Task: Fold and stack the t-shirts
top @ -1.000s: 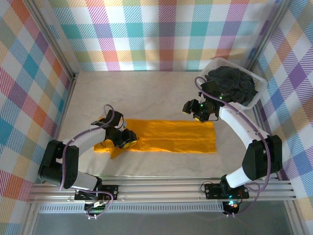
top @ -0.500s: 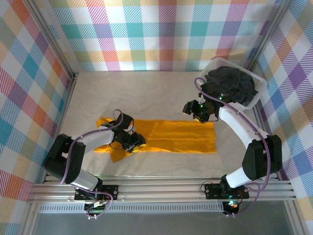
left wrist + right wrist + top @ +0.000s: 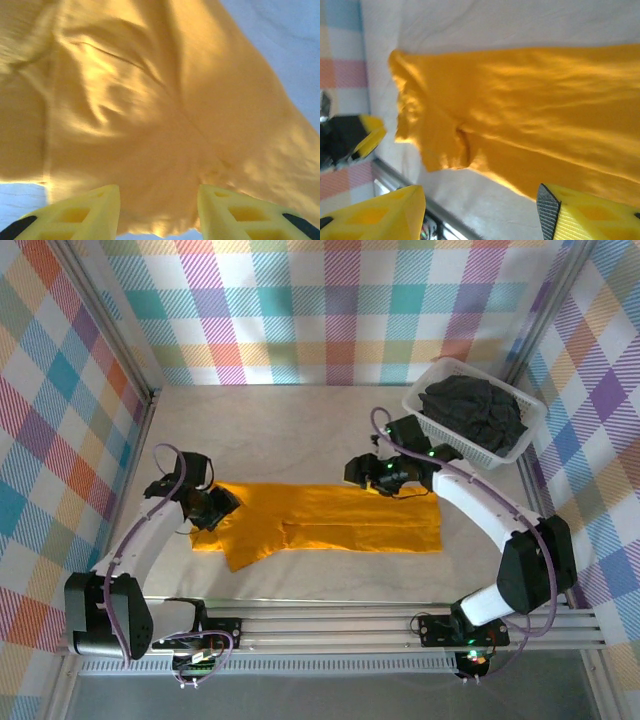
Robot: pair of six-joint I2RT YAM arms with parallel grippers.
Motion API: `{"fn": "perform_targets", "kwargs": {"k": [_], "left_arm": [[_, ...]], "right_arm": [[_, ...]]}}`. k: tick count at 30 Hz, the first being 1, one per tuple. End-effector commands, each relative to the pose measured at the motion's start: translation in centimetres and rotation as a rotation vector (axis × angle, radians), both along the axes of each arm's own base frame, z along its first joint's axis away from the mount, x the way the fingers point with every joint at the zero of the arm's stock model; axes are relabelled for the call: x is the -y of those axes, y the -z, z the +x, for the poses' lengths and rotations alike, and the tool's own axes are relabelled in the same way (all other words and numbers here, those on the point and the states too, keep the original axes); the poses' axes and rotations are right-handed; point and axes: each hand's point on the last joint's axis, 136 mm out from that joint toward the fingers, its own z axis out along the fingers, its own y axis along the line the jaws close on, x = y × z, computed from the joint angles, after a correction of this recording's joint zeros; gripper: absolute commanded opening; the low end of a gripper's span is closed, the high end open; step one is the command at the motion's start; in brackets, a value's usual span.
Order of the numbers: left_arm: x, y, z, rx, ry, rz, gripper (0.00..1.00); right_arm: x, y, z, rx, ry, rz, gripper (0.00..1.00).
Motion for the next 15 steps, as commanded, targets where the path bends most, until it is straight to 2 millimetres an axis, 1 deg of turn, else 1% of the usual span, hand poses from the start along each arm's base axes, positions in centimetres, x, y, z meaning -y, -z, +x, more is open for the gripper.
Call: {"fn": "perform_targets", "kwargs": {"k": [1,2,5,8,12,15], "left_arm": [[-3.5,2.2,-0.7,-0.069,-0.06,0.104,0.41],[-4.1,2.9,-0.5,-0.082,-0.08,0.099,0.4],[-4.6,4.3,0.2,-0.09,-0.086,0.071,0.39],[-4.4,5.2,0.4,-0.095,-0.049,0.057,0.4],[-3.4,6.7,0.5,-0.085,-0.012,0.005,0.4],[-3.3,7.2,0.2,-0.09,0.0,0.009,0.41]], "right_arm": [[-1.9,-1.6,-0.8,0.043,-0.051,0.091,0.62],[-2.0,-1.5,-0.8,0.039,-0.051,0.094,0.62],[-2.1,-1.7,-0.9,0.039,-0.056,0.09,0.62],[-1.9,-1.8,-1.0,0.044,-0.064,0.07,0.62],[-1.8,-1.7,-1.3,0.038,-0.065,0.073,0.62],[-1.9,-1.5,-1.2,0.033,-0.06,0.079,0.63]]}}
